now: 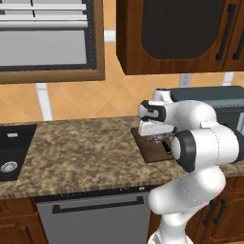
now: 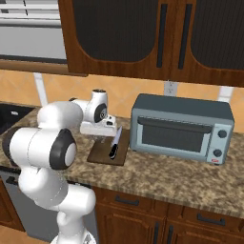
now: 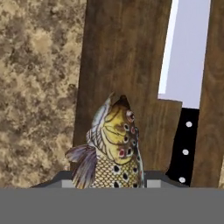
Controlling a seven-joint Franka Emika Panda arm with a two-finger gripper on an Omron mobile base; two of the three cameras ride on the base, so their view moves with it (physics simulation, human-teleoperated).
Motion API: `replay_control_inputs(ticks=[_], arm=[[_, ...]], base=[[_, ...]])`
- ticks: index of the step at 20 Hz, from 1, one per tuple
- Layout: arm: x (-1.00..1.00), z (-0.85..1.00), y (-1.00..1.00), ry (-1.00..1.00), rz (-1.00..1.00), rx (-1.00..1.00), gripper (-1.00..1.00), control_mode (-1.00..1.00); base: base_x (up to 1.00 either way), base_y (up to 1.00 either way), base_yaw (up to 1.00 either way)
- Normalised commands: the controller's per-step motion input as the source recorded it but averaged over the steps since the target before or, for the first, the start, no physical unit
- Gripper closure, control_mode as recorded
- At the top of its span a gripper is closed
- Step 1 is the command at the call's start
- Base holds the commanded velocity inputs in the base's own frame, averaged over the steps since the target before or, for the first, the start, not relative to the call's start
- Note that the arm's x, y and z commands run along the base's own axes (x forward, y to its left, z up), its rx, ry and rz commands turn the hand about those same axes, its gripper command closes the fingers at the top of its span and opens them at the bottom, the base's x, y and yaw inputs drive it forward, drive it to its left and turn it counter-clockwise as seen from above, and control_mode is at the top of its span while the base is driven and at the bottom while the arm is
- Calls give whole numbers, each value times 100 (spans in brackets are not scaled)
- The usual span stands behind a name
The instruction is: Pick up the knife from the drawer and place it on the cutting board. Then place the meat from the plate to the cutting board.
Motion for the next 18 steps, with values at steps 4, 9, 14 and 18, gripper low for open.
replay_control_inputs(ticks=[4, 9, 14, 18], arm=[[21, -45, 0, 1, 11, 0, 100, -100], [10, -48, 0, 0, 10, 0, 100, -100], [1, -21, -2, -6, 5, 0, 100, -100], [23, -2, -1, -4, 0, 0, 100, -100]], base=[[0, 0, 0], [0, 0, 0], [0, 0, 0], [0, 0, 0]])
